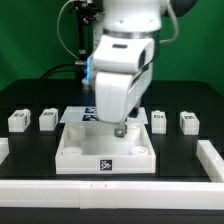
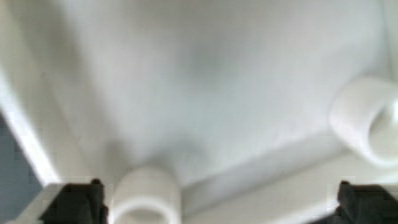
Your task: Assemble one leg
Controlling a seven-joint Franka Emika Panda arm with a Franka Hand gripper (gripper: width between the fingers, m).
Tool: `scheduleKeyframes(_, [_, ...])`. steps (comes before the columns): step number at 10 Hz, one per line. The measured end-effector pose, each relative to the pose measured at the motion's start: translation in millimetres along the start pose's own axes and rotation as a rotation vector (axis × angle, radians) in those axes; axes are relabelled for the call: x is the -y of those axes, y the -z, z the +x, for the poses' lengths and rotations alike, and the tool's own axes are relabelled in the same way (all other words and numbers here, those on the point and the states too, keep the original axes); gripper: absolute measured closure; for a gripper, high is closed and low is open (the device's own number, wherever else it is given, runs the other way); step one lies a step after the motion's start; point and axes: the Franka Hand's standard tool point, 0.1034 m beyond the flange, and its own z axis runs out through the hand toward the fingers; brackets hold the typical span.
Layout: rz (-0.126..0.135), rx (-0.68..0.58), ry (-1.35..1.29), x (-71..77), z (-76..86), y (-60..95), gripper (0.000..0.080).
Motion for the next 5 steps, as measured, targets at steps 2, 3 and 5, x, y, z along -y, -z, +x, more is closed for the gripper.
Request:
scheduleKeyframes(2, [0.001, 0.0, -0.013, -0.1, 1.6, 0.6, 0.015])
scheduleKeyframes(3, [0.002, 0.0, -0.015, 0.0, 0.7, 0.2, 0.015])
scheduleKeyframes(5, [0.002, 0.0, -0.015, 0.1, 0.6, 0.0, 0.015])
